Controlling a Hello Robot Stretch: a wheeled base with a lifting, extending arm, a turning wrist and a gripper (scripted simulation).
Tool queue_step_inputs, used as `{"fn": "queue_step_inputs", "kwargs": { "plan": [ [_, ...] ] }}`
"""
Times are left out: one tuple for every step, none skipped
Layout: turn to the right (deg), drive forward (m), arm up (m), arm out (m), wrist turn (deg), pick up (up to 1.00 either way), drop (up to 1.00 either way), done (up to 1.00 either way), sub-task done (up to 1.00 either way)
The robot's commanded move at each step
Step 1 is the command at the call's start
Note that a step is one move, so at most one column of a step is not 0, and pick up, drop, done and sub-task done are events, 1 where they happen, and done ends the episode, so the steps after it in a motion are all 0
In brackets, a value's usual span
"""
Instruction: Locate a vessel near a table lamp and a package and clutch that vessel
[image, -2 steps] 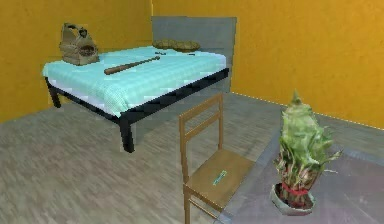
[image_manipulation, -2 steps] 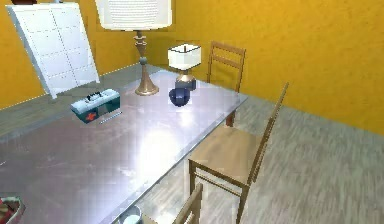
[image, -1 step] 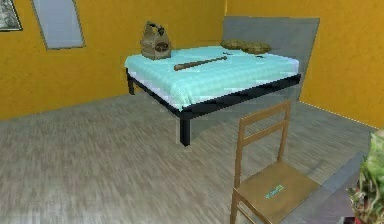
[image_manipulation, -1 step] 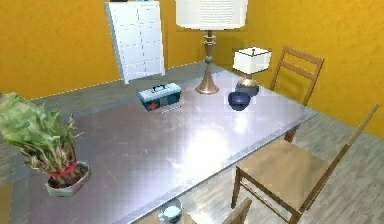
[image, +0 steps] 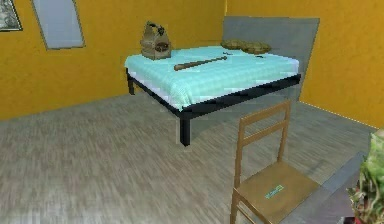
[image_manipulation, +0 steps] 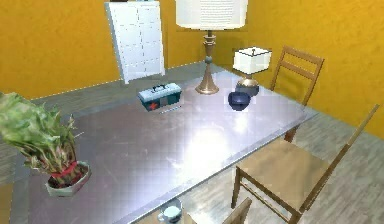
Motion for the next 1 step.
{"fn": "queue_step_inputs", "kwargs": {
  "plan": [
    [0.0, 0.0, 0.24, 0.0, 0.0, 0.0, 0.0, 0.0, 0.0]
  ]
}}
